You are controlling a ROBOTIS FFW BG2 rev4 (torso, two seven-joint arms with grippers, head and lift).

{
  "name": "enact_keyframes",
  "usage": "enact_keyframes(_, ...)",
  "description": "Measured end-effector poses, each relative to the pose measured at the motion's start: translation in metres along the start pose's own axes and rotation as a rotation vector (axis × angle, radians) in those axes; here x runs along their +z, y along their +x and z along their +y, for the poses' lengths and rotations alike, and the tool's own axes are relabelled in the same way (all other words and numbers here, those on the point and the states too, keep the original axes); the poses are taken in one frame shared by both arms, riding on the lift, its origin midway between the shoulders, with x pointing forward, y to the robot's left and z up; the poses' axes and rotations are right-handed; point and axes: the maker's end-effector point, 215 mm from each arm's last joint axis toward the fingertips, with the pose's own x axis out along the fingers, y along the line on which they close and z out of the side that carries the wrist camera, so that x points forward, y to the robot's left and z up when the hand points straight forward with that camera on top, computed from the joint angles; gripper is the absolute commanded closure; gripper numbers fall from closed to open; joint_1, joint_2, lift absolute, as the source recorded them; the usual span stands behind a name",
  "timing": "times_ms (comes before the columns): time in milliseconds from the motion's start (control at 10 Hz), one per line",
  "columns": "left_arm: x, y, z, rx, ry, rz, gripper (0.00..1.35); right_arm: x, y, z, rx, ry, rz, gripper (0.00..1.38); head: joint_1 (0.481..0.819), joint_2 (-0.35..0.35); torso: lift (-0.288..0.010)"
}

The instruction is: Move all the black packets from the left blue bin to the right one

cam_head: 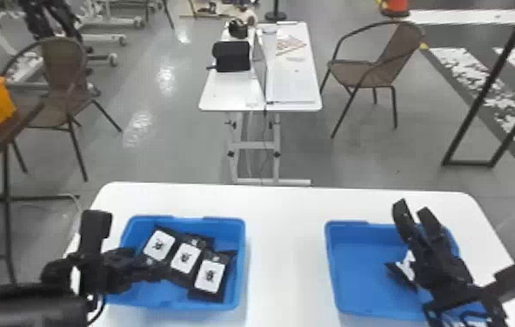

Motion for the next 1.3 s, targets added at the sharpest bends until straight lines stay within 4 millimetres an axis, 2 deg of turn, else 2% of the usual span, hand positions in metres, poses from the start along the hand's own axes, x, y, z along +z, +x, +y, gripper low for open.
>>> enact_keyframes(300,0.004,0.023,0.010,0.021,0.053,0.054,0.16,-0.007,-0.001,0.003,0.006,0.021,0.010,0.50,0.695,0.036,0.000)
enact_keyframes(600,0.009,0.036,0.032,0.071,0.101,0.103,0.16,-0.011,-0.002,0.005,0.013,0.026,0.017,0.50,0.695,0.057,0.000)
enact_keyframes(800,0.006,0.038,0.043,0.106,0.134,0.148,0.16,-0.013,-0.002,0.006,0.014,0.029,0.021,0.50,0.695,0.065,0.000)
enact_keyframes(1100,-0.005,0.047,0.048,0.120,0.147,0.176,0.16,-0.015,-0.003,0.006,0.019,0.039,0.023,0.50,0.695,0.075,0.000)
enact_keyframes(1200,-0.007,0.051,0.048,0.123,0.152,0.183,0.19,-0.015,-0.003,0.006,0.020,0.043,0.022,0.50,0.695,0.074,0.000)
enact_keyframes(1300,-0.012,0.055,0.047,0.120,0.149,0.193,0.31,-0.015,-0.003,0.006,0.021,0.045,0.021,0.50,0.695,0.072,0.000)
